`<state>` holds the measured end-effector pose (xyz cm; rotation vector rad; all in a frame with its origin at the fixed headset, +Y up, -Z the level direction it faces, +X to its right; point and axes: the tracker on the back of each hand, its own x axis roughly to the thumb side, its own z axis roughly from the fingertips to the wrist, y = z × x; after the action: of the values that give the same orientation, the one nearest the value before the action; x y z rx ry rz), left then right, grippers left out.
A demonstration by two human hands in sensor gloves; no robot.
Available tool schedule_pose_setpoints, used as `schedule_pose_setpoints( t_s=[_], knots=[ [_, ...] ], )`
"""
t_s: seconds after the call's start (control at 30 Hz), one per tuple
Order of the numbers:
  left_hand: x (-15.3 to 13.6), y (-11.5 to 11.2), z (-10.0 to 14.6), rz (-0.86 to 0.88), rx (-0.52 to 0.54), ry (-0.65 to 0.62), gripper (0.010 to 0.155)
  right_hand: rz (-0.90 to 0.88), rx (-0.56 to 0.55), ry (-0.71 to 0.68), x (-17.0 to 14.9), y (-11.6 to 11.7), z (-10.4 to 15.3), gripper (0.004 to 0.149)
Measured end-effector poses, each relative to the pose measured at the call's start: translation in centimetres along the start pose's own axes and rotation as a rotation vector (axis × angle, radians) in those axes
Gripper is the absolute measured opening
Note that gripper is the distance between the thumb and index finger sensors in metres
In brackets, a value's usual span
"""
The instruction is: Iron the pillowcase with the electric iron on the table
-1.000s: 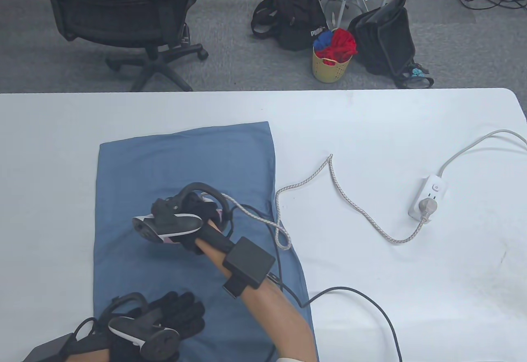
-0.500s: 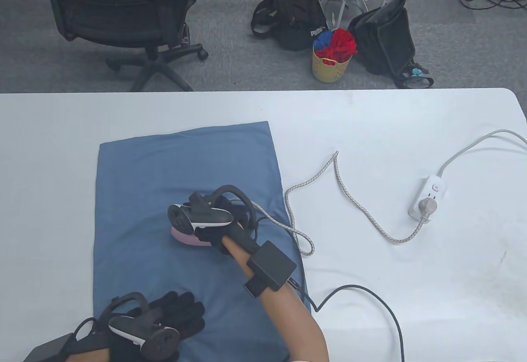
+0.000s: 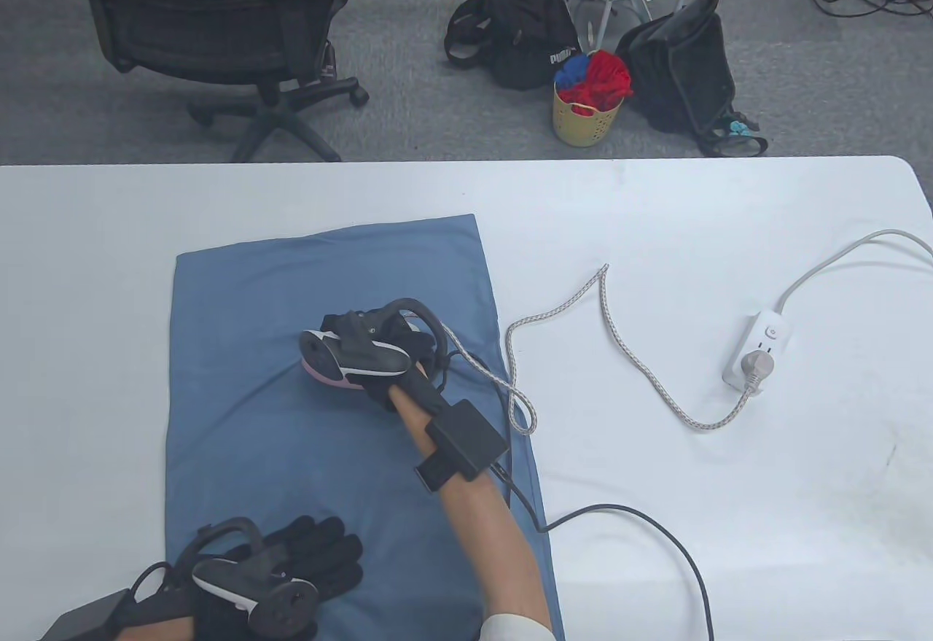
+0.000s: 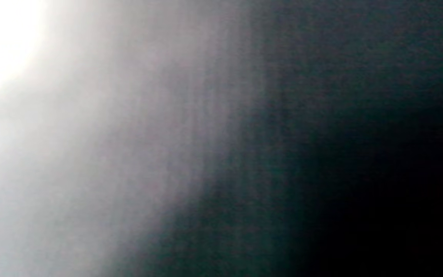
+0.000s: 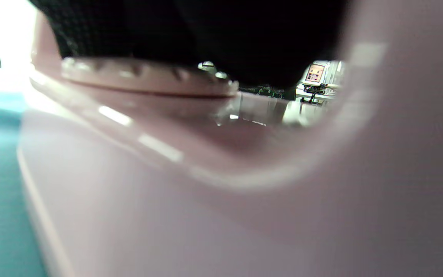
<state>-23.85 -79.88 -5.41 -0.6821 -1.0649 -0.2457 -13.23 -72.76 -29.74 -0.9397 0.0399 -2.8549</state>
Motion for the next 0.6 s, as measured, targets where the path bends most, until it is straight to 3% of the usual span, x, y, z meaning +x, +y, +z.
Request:
schedule_pose_setpoints(
  t_s=[0.1,0.17,0.33,0.37,0.47,0.6],
  knots=[
    [0.0,0.0,0.0,0.001,0.003,0.000,0.078,-0.040,0.060,-0.051,0.0,-0.9,1.8,0.036],
    [0.0,0.0,0.0,0.001,0.003,0.001,0.078,-0.041,0.135,-0.127,0.6,-1.5,4.3,0.036],
    [0.0,0.1,0.0,-0.006,0.013,0.004,0.078,0.032,0.133,-0.205,1.8,0.0,8.2,0.036],
    [0.0,0.1,0.1,-0.010,0.023,0.005,0.077,0.017,0.070,-0.188,1.7,-0.1,8.9,0.036],
    [-0.1,0.4,0.0,-0.021,0.115,0.006,0.075,0.012,0.022,-0.207,1.7,0.2,9.0,0.036],
    [-0.6,0.1,-0.4,0.012,0.071,0.027,0.075,0.004,0.018,-0.188,1.3,0.4,8.4,0.036]
  ],
)
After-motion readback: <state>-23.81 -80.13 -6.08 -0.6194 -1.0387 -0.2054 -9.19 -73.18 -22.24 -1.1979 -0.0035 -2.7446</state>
